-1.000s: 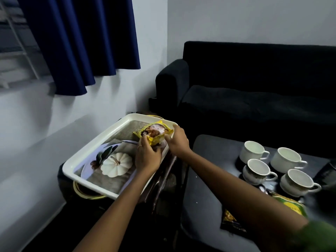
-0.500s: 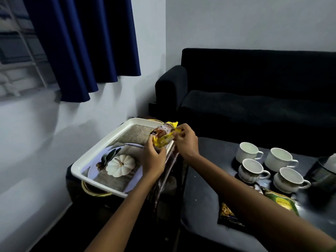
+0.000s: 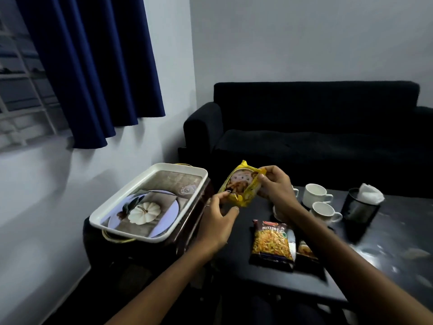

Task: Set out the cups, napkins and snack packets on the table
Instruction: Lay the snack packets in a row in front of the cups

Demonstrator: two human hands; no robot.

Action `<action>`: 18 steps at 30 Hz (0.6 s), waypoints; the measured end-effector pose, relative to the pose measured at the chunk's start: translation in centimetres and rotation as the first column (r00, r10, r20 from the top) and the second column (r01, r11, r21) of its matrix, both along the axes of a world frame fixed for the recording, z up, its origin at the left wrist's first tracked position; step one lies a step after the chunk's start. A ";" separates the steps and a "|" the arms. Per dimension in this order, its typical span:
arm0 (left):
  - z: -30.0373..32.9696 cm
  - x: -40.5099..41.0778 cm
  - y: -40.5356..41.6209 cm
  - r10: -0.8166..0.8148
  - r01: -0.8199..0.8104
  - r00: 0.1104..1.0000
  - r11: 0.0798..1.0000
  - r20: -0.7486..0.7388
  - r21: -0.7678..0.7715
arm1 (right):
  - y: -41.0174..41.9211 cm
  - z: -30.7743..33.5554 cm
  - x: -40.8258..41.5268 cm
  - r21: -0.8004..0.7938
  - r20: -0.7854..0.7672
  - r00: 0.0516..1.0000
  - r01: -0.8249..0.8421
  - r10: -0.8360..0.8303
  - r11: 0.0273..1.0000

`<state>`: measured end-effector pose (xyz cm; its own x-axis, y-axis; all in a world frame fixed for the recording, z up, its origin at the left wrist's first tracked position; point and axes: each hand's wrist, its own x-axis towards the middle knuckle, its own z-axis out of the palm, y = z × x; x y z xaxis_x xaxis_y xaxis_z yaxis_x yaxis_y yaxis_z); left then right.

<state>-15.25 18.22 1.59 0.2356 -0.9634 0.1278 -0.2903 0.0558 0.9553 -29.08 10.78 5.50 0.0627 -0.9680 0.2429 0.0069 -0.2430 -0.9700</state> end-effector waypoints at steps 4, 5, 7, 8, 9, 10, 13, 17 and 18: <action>0.2 0.5 1.4 0.038 -0.030 0.995 0.995 0.091 -0.091 | 2.2 0.2 -1.1 0.047 0.004 1.000 -0.023 0.023 0.999; 0.3 0.8 1.7 0.044 -0.032 0.994 0.992 0.098 -0.121 | 2.6 0.4 -1.2 0.053 0.003 0.999 -0.032 0.032 0.998; 0.6 1.2 1.9 0.016 -0.011 0.999 0.993 0.039 -0.118 | 3.5 0.6 -1.3 0.067 0.017 0.997 -0.074 0.073 0.995; 0.7 1.4 2.0 -0.012 0.009 0.999 0.997 -0.036 -0.080 | 4.0 0.8 -1.3 0.080 0.032 0.994 -0.106 0.103 0.991; 0.7 1.5 2.0 -0.038 0.034 0.993 0.999 -0.115 -0.030 | 4.4 0.9 -1.1 0.096 0.052 0.989 -0.142 0.138 0.985; 0.7 1.7 1.9 -0.062 0.069 0.982 0.997 -0.181 0.029 | 4.8 1.0 -1.0 0.111 0.082 0.982 -0.179 0.170 0.978; 0.3 2.1 1.6 -0.138 0.203 0.932 0.965 -0.336 0.167 | 5.4 1.2 -0.4 0.141 0.161 0.962 -0.243 0.220 0.960; 0.0 2.6 1.0 -0.174 0.308 0.786 0.942 -0.593 0.131 | 5.5 1.0 -0.2 0.209 0.302 0.929 -0.284 0.214 0.936; 0.0 2.7 1.0 -0.192 0.337 0.759 0.934 -0.622 0.123 | 5.5 0.9 -0.1 0.221 0.335 0.918 -0.298 0.214 0.929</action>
<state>-12.52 19.21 1.60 -0.0742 -0.9834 -0.1656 0.3303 -0.1809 0.9264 -29.21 16.30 6.45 0.2816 -0.9591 0.0294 0.3343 0.0693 -0.9399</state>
